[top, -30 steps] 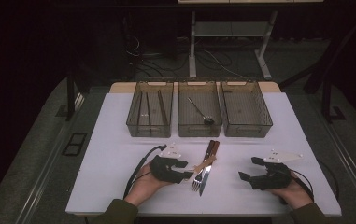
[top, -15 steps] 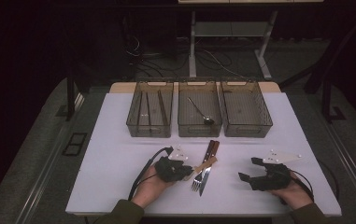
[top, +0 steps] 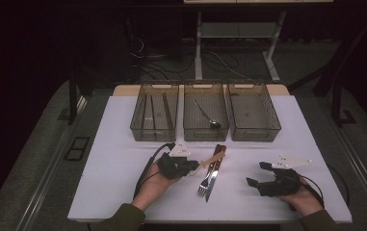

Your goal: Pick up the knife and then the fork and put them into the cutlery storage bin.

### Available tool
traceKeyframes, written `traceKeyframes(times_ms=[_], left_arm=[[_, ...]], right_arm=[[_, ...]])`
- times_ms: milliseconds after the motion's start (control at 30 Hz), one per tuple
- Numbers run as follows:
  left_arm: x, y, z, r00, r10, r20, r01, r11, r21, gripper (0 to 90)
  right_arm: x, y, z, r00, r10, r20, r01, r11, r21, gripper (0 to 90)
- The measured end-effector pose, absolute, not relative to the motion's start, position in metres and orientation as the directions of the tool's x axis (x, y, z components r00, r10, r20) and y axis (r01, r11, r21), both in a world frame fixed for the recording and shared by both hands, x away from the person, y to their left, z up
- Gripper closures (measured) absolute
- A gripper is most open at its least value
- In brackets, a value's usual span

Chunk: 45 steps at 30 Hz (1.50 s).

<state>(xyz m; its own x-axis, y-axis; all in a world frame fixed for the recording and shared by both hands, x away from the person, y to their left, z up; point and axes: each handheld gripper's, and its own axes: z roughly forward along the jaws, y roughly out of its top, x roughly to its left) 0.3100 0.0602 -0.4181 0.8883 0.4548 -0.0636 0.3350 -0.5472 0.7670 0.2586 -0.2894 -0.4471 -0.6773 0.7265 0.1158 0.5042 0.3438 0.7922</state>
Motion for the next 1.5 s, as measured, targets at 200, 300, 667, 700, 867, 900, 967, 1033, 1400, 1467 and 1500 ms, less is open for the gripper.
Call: traceKeyframes(times_ms=[200,300,667,700,867,900,967,1033,1400,1467,1500], left_arm=[[0.327,0.057,-0.408,0.892,0.446,-0.071,0.329,-0.533,0.779,85.5],[0.337,0.054,-0.403,0.893,0.446,-0.065,0.322,-0.531,0.784,85.5],[0.381,0.045,-0.38,0.89,0.452,-0.056,0.313,-0.518,0.796,85.5],[0.385,0.044,-0.378,0.887,0.458,-0.055,0.315,-0.515,0.797,85.5],[0.405,0.043,-0.368,0.871,0.49,-0.042,0.326,-0.512,0.795,85.5],[0.409,0.044,-0.367,0.866,0.498,-0.039,0.332,-0.515,0.79,85.5],[0.417,0.044,-0.366,0.854,0.519,-0.034,0.346,-0.517,0.783,85.5],[0.425,0.043,-0.368,0.837,0.546,-0.033,0.367,-0.518,0.773,85.4],[0.442,0.043,-0.38,0.783,0.62,-0.053,0.441,-0.492,0.751,73.0],[0.441,0.044,-0.38,0.778,0.625,-0.064,0.442,-0.472,0.763,69.3],[0.441,0.045,-0.379,0.777,0.626,-0.073,0.444,-0.461,0.769,68.2]], right_arm=[[0.259,-0.29,-0.447,-0.676,0.728,0.117,0.505,0.341,0.793,18.3],[0.259,-0.289,-0.447,-0.674,0.729,0.117,0.505,0.339,0.794,18.3],[0.259,-0.291,-0.447,-0.672,0.732,0.117,0.505,0.337,0.795,18.3],[0.259,-0.291,-0.447,-0.672,0.731,0.117,0.506,0.337,0.794,18.3],[0.258,-0.291,-0.447,-0.672,0.731,0.117,0.505,0.337,0.795,18.3],[0.258,-0.291,-0.447,-0.672,0.731,0.117,0.505,0.337,0.795,18.3],[0.258,-0.291,-0.447,-0.674,0.73,0.117,0.504,0.338,0.795,18.3],[0.258,-0.29,-0.447,-0.673,0.731,0.117,0.504,0.337,0.795,18.3],[0.258,-0.29,-0.446,-0.677,0.727,0.11,0.498,0.344,0.796,18.3],[0.258,-0.29,-0.446,-0.679,0.726,0.109,0.496,0.345,0.797,18.3],[0.258,-0.29,-0.446,-0.679,0.726,0.108,0.496,0.345,0.797,18.3]])
